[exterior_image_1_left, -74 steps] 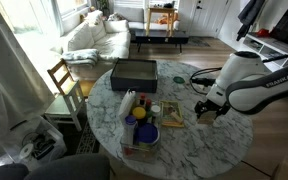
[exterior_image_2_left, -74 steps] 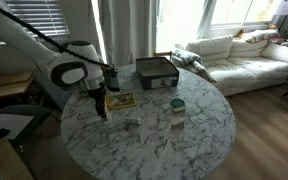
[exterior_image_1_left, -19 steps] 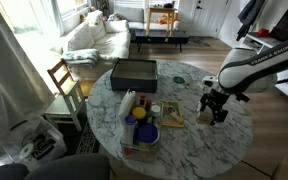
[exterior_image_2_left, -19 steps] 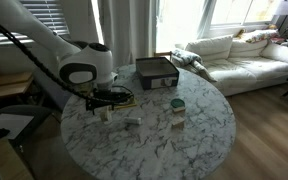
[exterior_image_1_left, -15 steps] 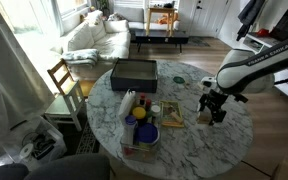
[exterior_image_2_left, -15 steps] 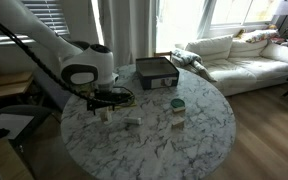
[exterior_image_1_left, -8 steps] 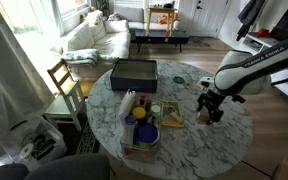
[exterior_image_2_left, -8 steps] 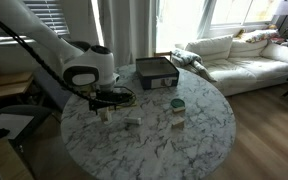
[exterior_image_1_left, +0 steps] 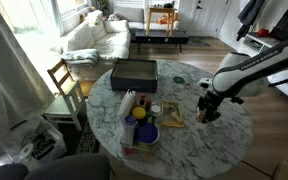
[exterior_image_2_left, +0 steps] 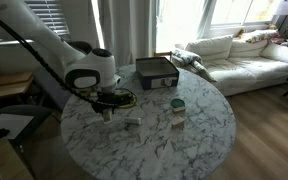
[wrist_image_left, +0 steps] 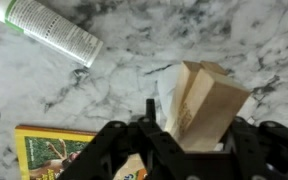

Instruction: Place the wooden blocks on the measuring cup parallel to one another then put them on the table.

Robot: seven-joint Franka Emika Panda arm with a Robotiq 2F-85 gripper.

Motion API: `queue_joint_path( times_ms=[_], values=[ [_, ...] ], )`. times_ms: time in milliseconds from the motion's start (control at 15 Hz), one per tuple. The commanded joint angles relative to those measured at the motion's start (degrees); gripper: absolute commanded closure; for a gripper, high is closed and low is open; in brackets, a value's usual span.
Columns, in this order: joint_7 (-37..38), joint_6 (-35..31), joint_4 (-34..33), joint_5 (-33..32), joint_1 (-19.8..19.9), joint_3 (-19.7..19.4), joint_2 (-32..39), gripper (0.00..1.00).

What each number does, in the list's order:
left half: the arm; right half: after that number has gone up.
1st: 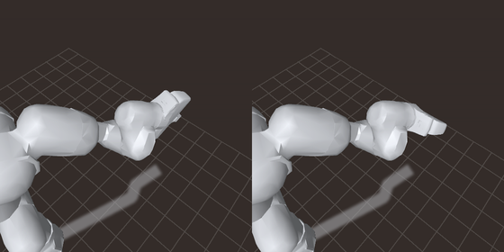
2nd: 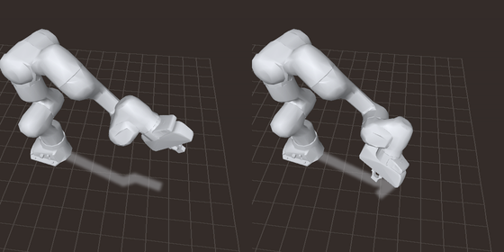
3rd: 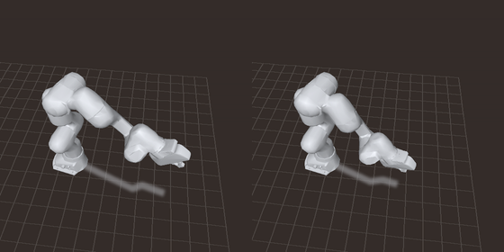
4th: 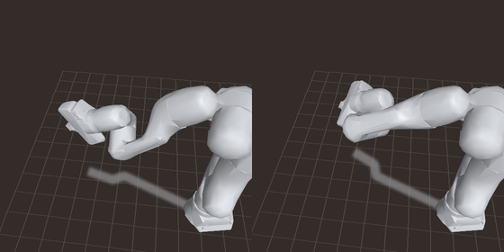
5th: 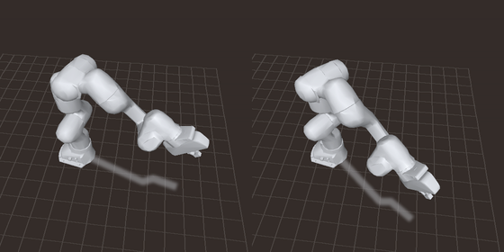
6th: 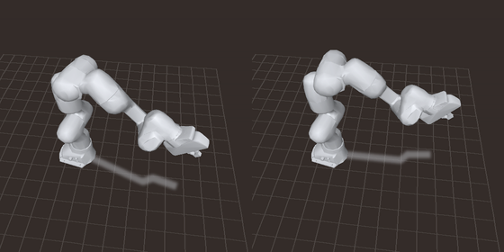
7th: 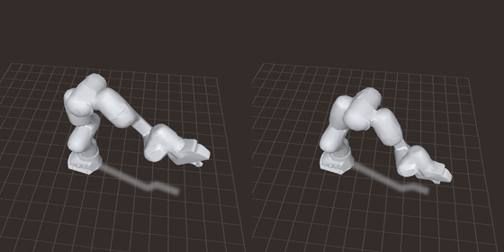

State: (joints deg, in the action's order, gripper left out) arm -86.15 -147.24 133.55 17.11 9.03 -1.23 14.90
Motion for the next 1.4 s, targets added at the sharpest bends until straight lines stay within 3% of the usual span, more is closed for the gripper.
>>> queue_joint_path(
  times_ms=[0, 133, 867, 1133, 1333],
  values=[
    [0.1, -1.3, -0.3, -0.5, 1.3, 0.9, 1.0, 0.77],
    [0.4, -1.2, -0.2, -1.0, 1.2, 0.8, 0.7, 0.92],
    [2.0, 0.9, -0.2, -9.1, 0.1, -0.2, -4.5, 0.92],
    [-3.5, 0.6, -2.2, -10.2, 0.1, 0.9, -4.6, 0.92],
    [-12.3, -0.1, -4.6, -9.4, 0.3, 2.3, -2.6, 0.92]
  ],
)
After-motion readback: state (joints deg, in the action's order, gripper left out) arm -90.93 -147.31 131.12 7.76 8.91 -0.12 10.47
